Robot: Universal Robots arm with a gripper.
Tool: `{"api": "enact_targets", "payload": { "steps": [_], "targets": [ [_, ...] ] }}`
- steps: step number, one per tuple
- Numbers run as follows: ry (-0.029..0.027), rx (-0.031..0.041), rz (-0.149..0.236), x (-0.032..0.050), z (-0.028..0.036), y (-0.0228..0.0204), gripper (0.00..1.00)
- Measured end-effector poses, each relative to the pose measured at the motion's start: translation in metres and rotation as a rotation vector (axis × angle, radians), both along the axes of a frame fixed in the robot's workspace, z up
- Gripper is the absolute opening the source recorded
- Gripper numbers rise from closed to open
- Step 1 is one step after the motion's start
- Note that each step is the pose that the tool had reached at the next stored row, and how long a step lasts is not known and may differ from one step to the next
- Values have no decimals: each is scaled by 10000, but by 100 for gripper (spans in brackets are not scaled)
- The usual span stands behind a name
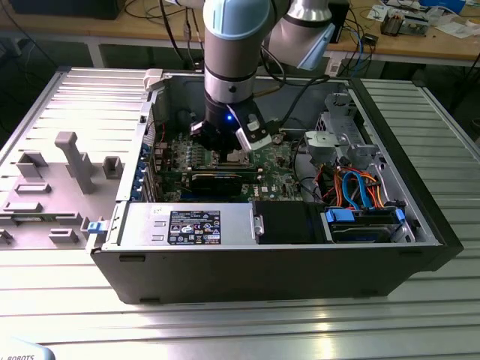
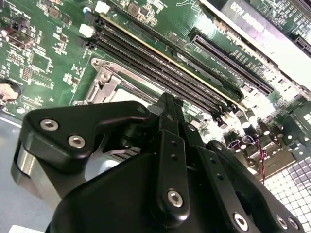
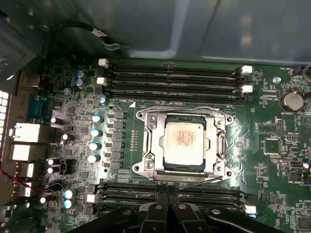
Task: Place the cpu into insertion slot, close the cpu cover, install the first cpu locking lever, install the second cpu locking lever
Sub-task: 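Install the second cpu locking lever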
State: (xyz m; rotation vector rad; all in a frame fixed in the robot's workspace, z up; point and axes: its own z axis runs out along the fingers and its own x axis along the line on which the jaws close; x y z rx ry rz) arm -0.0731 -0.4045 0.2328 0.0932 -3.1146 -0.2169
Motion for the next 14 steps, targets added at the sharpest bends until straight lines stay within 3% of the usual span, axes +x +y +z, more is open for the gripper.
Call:
{"api": "enact_targets", "payload": {
  "steps": [5, 9, 14],
  "targets": [
    [27, 75, 240, -61, -55, -5, 11],
    [43, 201, 425, -98, -103, -27, 11],
    [65, 414, 499, -103, -131, -72, 11]
  ]
}}
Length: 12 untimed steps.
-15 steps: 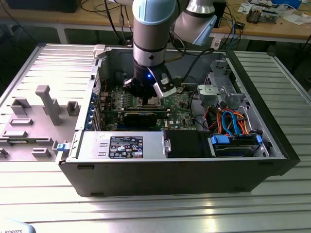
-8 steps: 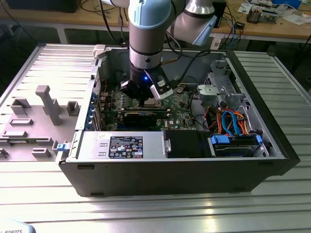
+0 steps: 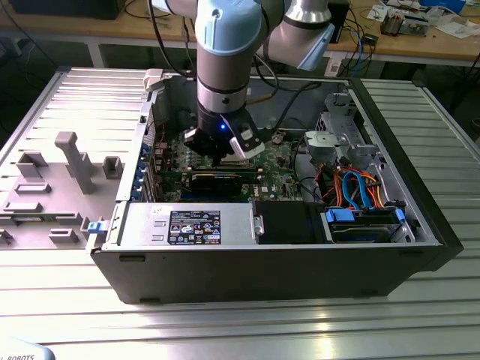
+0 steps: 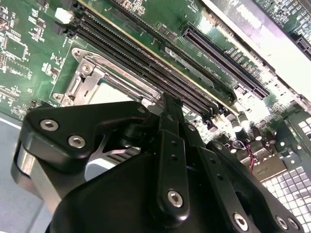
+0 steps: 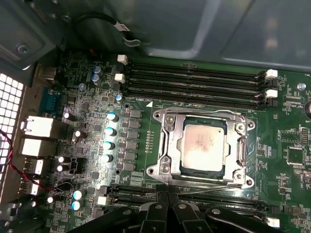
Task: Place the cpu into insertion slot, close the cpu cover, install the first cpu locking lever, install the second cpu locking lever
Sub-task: 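Install the second cpu locking lever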
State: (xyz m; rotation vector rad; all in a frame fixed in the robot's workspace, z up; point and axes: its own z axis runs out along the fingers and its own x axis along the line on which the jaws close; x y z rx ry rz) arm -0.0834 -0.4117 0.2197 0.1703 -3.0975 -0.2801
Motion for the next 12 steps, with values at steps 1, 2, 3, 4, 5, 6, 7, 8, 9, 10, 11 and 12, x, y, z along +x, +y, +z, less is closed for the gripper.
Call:
{"api": "enact_targets", "payload": {
  "steps": [1, 2, 3, 4, 5, 6, 7, 8, 9, 10, 11, 12],
  "targets": [
    [10, 22, 8, 0, -4, -5, 11],
    [18, 48, 17, -1, -9, -9, 11],
    [28, 74, 26, -2, -15, -13, 11],
    [36, 110, 40, -5, -26, -15, 11],
    [46, 156, 68, -11, -38, -17, 11],
    [50, 188, 80, -15, -46, -17, 11],
    [50, 212, 85, -19, -53, -17, 11],
    [49, 241, 91, -27, -64, -17, 11],
    [50, 249, 92, -35, -74, -17, 11],
    [51, 254, 91, -45, -85, -18, 11],
    [54, 257, 91, -49, -87, -18, 11],
    [54, 258, 93, -49, -87, -17, 11]
  ]
}}
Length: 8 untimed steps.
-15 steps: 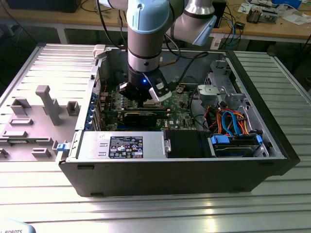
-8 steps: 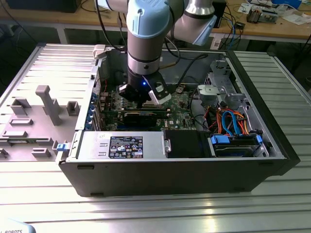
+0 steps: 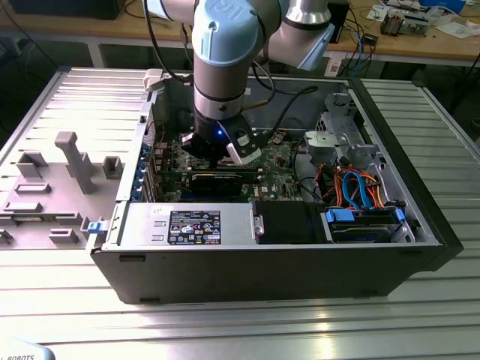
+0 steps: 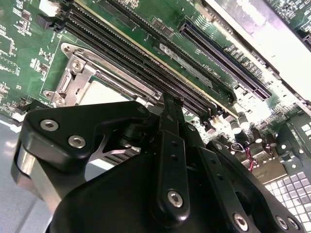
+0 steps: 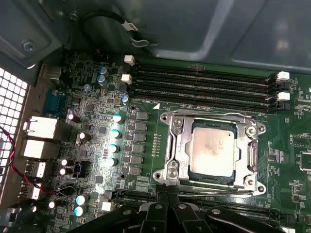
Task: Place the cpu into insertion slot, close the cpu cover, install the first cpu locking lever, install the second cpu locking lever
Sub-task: 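Install the second cpu locking lever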
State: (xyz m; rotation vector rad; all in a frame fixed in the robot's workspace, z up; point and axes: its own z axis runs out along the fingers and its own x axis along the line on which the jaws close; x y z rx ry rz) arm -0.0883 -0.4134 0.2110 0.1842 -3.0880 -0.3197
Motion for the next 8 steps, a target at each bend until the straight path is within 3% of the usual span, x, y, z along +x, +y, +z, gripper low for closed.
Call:
{"api": "enact_targets", "payload": {
  "steps": [6, 8],
  "targets": [
    [-1, 35, -2, -27, -32, 1, 11],
    [-1, 89, -1, -32, -45, 0, 11]
  ]
}}
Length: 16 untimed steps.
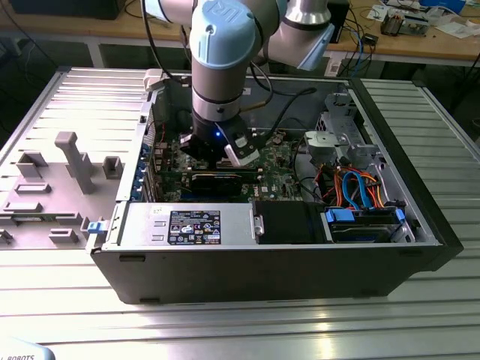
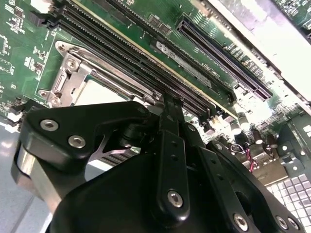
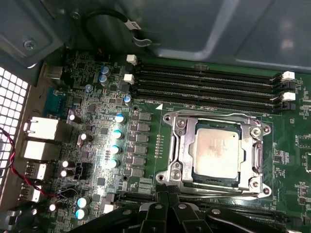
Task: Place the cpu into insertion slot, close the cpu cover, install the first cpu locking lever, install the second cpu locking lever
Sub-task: 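Install the second cpu locking lever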
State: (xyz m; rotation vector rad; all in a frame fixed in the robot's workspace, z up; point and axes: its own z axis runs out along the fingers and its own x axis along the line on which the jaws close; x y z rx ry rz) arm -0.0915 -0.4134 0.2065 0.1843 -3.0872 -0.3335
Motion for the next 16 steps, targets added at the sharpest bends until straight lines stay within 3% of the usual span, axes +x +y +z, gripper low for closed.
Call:
{"api": "enact_targets", "payload": {
  "steps": [5, 13, 16],
  "targets": [
    [0, 214, -1, -2, -33, 2, 11],
    [0, 348, 0, -30, -47, 7, 11],
    [-1, 447, -2, -32, -59, 12, 11]
  ]
}}
